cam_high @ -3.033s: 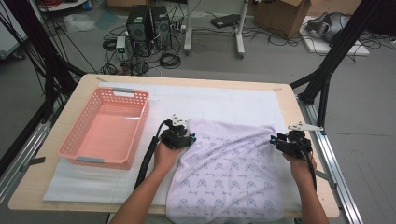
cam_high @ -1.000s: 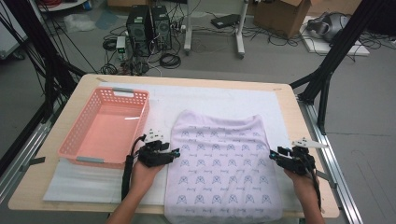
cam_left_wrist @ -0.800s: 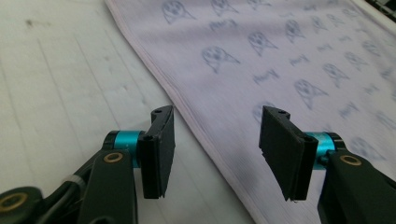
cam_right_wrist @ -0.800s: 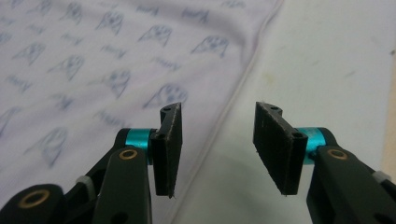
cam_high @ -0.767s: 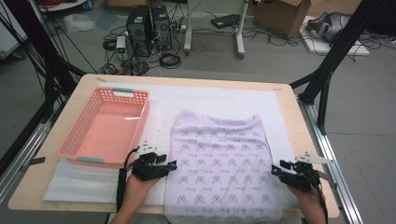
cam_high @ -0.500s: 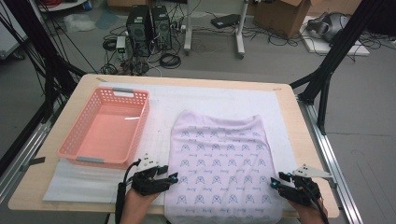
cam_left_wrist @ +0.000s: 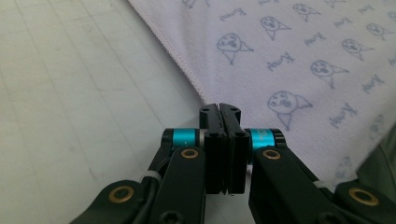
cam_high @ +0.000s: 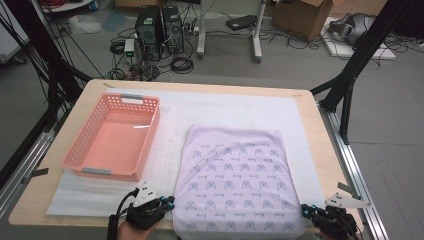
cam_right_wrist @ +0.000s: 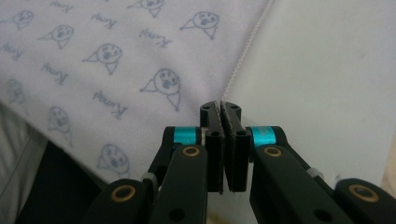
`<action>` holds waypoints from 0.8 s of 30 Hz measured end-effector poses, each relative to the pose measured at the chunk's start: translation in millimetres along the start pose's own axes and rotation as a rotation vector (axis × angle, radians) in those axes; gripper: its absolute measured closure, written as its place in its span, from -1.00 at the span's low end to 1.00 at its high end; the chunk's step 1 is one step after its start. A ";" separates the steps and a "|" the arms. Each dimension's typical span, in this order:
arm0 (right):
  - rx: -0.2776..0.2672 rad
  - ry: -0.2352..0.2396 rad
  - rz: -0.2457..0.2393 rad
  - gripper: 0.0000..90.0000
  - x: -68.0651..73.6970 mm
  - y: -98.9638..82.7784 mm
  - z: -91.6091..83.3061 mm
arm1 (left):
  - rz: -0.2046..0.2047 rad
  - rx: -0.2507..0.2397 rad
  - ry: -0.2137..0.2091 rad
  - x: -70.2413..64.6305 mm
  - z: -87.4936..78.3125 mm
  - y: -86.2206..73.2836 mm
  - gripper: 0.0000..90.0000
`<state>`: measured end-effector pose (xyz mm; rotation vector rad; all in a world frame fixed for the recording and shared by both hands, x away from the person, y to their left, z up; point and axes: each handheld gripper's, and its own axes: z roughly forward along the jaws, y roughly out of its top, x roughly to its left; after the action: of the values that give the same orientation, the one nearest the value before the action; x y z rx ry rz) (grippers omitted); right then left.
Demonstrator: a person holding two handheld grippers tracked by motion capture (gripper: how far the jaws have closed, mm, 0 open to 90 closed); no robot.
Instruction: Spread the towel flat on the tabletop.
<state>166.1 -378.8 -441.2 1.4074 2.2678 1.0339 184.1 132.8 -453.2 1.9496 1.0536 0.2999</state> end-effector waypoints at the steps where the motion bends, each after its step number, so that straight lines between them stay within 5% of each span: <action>1: 0.009 0.002 -0.009 0.97 2.4 -1.3 -1.6 | 0.000 -0.001 -0.010 -0.7 -1.2 -1.4 0.96; 3: 0.021 0.010 -0.014 0.94 6.0 -2.9 -3.4 | -0.006 -0.019 -0.025 -1.5 -0.8 -3.0 0.86; 7: -0.017 0.001 0.009 0.47 6.3 -0.9 -2.7 | -0.033 -0.075 -0.020 4.1 4.7 -0.1 0.28; 13: -0.101 -0.078 0.050 0.32 1.7 10.5 11.7 | -0.068 -0.140 -0.004 14.1 9.1 6.5 0.07; 15: -0.098 -0.097 0.040 0.37 -0.2 15.4 22.0 | -0.078 -0.149 -0.006 16.7 9.5 7.3 0.04; 18: -0.087 -0.085 0.013 0.93 2.3 19.0 30.8 | -0.077 -0.162 -0.008 18.7 9.7 7.4 0.00; 19: -0.076 -0.067 0.008 0.95 2.5 19.8 30.3 | -0.074 -0.162 -0.006 19.5 9.6 7.2 0.01; 21: -0.040 -0.107 -0.014 0.98 2.2 20.1 24.3 | -0.079 -0.161 -0.009 20.5 8.7 6.9 0.01; 24: -0.015 -0.135 0.032 0.98 -4.9 12.5 10.8 | -0.084 -0.165 -0.010 20.4 7.8 7.2 0.01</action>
<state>182.9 -375.1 -440.8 1.4662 2.1441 0.9328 204.9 142.1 -455.8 1.7537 1.0671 0.3199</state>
